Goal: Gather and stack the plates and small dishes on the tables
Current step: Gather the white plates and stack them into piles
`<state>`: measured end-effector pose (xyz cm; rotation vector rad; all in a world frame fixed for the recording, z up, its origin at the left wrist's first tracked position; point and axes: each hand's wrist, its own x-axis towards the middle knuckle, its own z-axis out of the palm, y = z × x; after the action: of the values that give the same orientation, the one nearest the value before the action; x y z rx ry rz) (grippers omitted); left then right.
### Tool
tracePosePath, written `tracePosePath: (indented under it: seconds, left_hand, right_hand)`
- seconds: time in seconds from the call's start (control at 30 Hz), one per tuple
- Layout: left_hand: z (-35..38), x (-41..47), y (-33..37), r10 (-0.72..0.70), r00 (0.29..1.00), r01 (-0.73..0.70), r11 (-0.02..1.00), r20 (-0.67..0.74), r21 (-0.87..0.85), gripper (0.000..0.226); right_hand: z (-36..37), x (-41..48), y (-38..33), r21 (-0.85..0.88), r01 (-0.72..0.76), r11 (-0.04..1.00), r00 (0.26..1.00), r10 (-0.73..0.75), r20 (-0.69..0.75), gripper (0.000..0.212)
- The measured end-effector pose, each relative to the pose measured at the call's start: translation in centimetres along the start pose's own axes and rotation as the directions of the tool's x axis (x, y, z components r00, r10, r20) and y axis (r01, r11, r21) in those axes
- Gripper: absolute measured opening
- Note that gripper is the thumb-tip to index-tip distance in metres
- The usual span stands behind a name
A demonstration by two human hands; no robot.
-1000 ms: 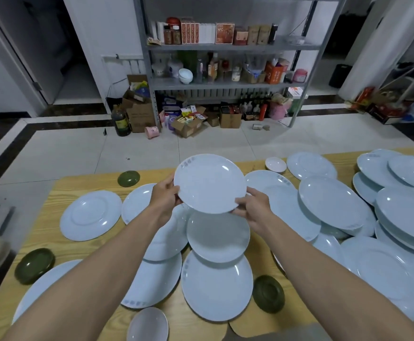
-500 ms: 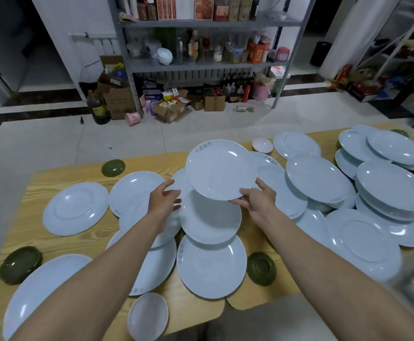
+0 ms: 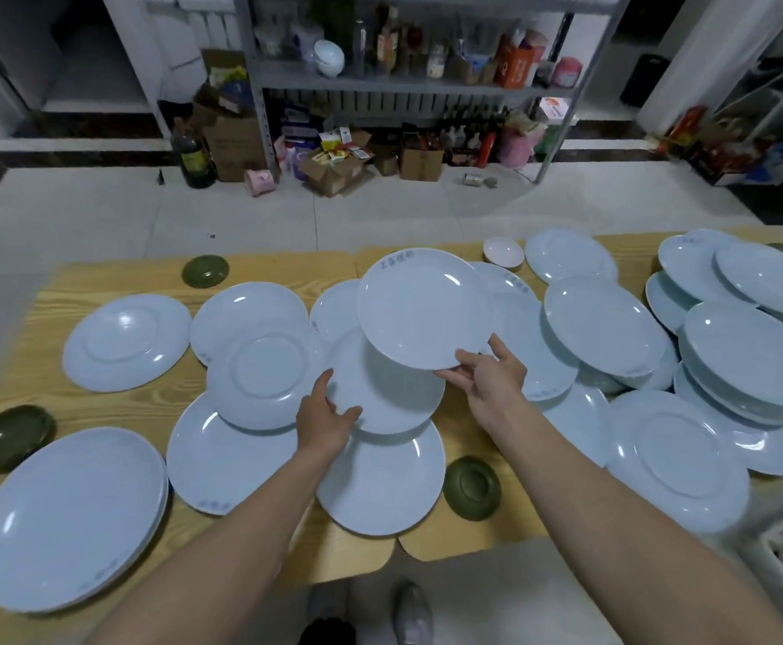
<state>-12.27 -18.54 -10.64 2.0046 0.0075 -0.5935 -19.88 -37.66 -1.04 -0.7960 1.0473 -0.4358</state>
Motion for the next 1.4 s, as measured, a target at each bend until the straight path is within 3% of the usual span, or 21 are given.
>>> tracePosePath:
  seconds: [0.1,0.33,0.6,0.8,1.1,1.4]
  left_hand:
    - [1.1,-0.1,-1.0,-0.035,0.997,0.033,0.999,-0.076,-0.031,0.073]
    - [2.6,-0.9,-1.3,-0.159,0.986,0.142,0.961,-0.056,-0.237,0.079]
    - [3.2,-0.6,-0.6,-0.163,0.986,0.130,0.888,-0.038,-0.441,0.097]
    - [2.2,-1.2,0.2,-0.165,0.985,0.111,0.807,-0.042,-0.579,0.096]
    - [-3.4,-5.1,5.1,-0.059,0.976,-0.108,0.699,-0.208,-0.707,0.096]
    - [-11.6,-10.1,4.6,0.029,0.922,-0.310,0.653,-0.386,-0.691,0.094]
  right_hand:
    - [-0.8,0.4,0.4,-0.002,-0.021,1.000,1.000,0.021,0.010,0.069]
    - [-1.7,1.0,0.9,-0.014,-0.065,0.998,0.997,0.066,0.029,0.071]
    - [-1.8,1.1,0.3,-0.010,-0.074,0.997,0.995,0.074,0.061,0.072]
    - [-1.4,0.7,-1.3,-0.027,-0.020,0.999,0.992,0.023,0.121,0.071]
    - [1.5,-4.0,-3.1,-0.017,0.045,0.999,0.945,-0.037,0.324,0.070]
    - [5.9,-11.5,-0.9,0.016,0.177,0.984,0.821,-0.157,0.550,0.071]
